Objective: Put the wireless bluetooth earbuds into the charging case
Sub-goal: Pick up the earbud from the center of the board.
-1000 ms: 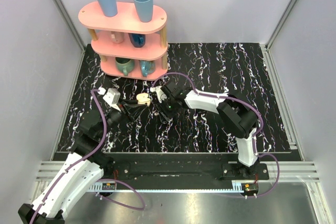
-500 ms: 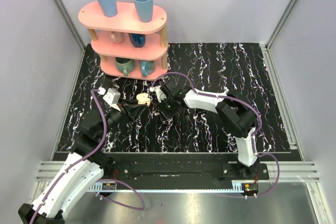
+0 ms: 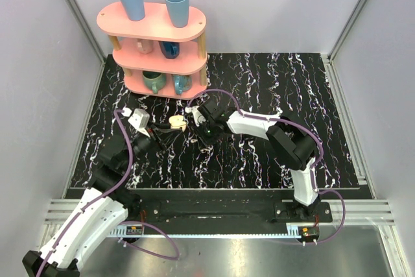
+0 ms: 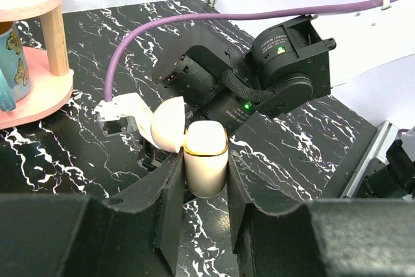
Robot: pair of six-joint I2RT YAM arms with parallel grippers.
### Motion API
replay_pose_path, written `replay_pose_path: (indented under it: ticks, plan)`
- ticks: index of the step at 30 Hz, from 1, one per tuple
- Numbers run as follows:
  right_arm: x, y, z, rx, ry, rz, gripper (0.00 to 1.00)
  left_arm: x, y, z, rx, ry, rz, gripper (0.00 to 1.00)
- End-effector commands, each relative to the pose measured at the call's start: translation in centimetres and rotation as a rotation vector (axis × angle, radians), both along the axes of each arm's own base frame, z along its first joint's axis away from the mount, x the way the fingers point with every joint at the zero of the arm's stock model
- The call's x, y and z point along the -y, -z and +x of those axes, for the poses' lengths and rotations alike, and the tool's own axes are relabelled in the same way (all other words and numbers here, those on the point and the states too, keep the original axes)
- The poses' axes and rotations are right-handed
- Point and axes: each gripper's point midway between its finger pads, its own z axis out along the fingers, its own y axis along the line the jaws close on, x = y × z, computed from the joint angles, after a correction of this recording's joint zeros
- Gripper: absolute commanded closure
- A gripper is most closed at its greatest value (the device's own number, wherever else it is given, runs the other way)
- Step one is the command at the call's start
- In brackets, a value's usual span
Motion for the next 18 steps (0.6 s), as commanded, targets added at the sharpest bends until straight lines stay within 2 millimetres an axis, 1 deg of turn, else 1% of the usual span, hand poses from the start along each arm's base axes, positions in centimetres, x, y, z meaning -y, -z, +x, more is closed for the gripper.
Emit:
replay_pose_path:
  ticks: [1, 3, 6, 7, 9, 10, 12, 14, 15, 18]
  plan:
    - [-0.3, -1.3, 1.0, 0.013, 0.075, 0.02, 0.78, -0.1, -1.4, 0.2, 0.045, -0.007, -0.025, 1.0]
    - [-0.7, -2.9, 1.3, 0.033, 0.099, 0.058, 0.76, -0.2, -1.5, 0.3, 0.049, -0.014, -0.027, 1.0]
    - [-1.1, -4.9, 2.7, 0.086, 0.175, 0.11, 0.76, -0.3, -1.6, 0.2, 0.051, -0.018, -0.027, 1.0]
    - [-1.0, -5.1, 3.0, 0.095, 0.205, 0.111, 0.76, -0.3, -1.6, 0.2, 0.051, -0.021, -0.027, 1.0]
    - [-1.1, -6.1, 3.4, 0.107, 0.229, 0.144, 0.77, -0.4, -1.7, 0.2, 0.054, -0.025, -0.029, 1.0]
    - [-1.0, -6.2, 3.4, 0.098, 0.248, 0.148, 0.77, -0.4, -1.7, 0.2, 0.055, -0.027, -0.03, 1.0]
    - [-0.7, -6.8, 3.9, 0.107, 0.277, 0.162, 0.75, -0.5, -1.7, 0.2, 0.055, -0.03, -0.03, 1.0]
    - [-0.8, -6.8, 3.6, 0.092, 0.255, 0.176, 0.64, -0.6, -1.7, 0.2, 0.056, -0.034, -0.029, 1.0]
    - [-0.7, -6.5, 3.6, 0.093, 0.253, 0.168, 0.52, -0.6, -1.6, 0.2, 0.054, -0.034, -0.029, 1.0]
    - [-0.8, -5.6, 3.0, 0.067, 0.193, 0.162, 0.34, -0.5, -1.6, 0.2, 0.054, -0.03, -0.029, 1.0]
